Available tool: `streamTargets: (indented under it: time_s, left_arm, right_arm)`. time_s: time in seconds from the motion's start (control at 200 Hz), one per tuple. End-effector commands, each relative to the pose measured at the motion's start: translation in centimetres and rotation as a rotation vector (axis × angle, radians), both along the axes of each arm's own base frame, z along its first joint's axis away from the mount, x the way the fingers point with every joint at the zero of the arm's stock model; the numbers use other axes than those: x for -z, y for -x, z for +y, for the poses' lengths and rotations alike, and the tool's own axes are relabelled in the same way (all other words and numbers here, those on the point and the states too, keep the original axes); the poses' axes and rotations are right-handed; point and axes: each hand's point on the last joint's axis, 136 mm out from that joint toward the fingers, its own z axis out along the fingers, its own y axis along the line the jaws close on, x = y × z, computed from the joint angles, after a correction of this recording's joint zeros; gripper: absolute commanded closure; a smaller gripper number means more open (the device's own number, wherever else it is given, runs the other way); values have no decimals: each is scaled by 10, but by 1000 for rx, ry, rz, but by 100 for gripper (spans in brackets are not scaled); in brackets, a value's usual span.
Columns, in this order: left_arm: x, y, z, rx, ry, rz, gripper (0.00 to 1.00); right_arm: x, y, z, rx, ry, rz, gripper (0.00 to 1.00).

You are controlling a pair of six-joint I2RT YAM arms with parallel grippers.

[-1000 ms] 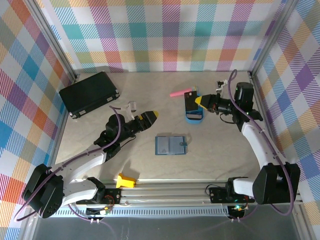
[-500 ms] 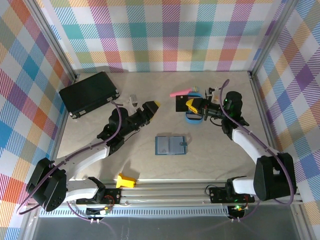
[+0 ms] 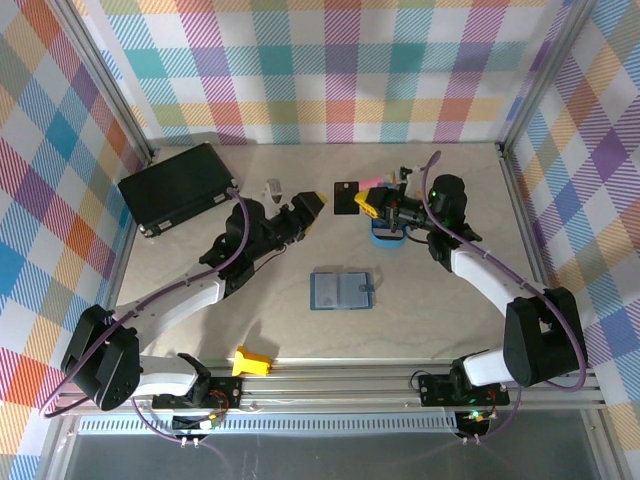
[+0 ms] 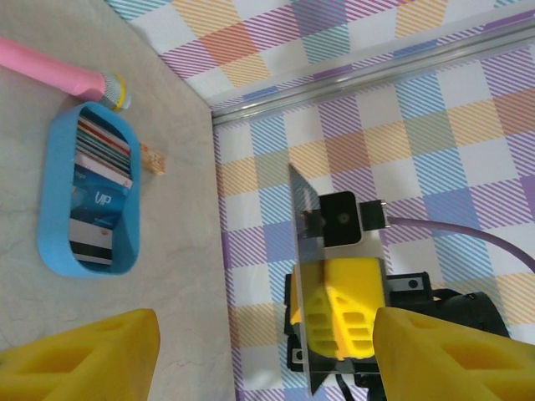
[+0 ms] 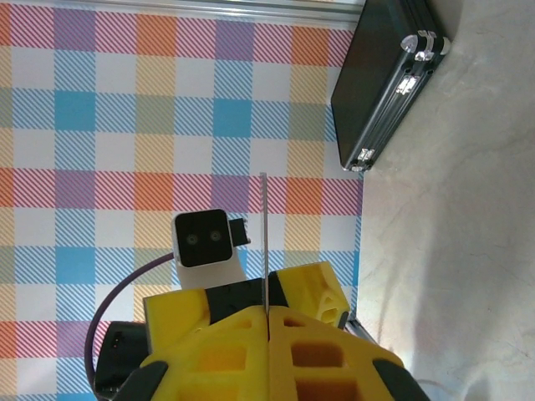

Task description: Put the credit cards into the card holder

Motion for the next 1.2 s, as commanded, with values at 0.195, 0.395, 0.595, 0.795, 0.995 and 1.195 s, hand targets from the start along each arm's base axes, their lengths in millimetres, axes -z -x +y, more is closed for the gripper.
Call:
streamTargets:
  time_s: [0.195,0.395,0.595,0.795,0.995,1.195]
  left_arm:
    - [-27,18,-23,78,31,-62,51]
    - [-27,21,-26,86,40,-64,82]
    - [-28,21,-22,66,33,-71,100]
    - [-25,20,-24,73,37,-61,100]
    - [-23,22,-27,94,50,-49,100]
    - [-18,24,-31,118,71,-24,100]
  right_arm:
    - [-20,9,11,-44,-55,-60,100]
    - [-24,12,14,-61,-71,-65,100]
    - [-18,12,7,-52,-59,-57,59]
    - [-9,11,-1,-43,-55,-44,58]
    - [-11,8,2,-60,-79,-66,68]
    - [-9,6,8,-89,-112,-64,76]
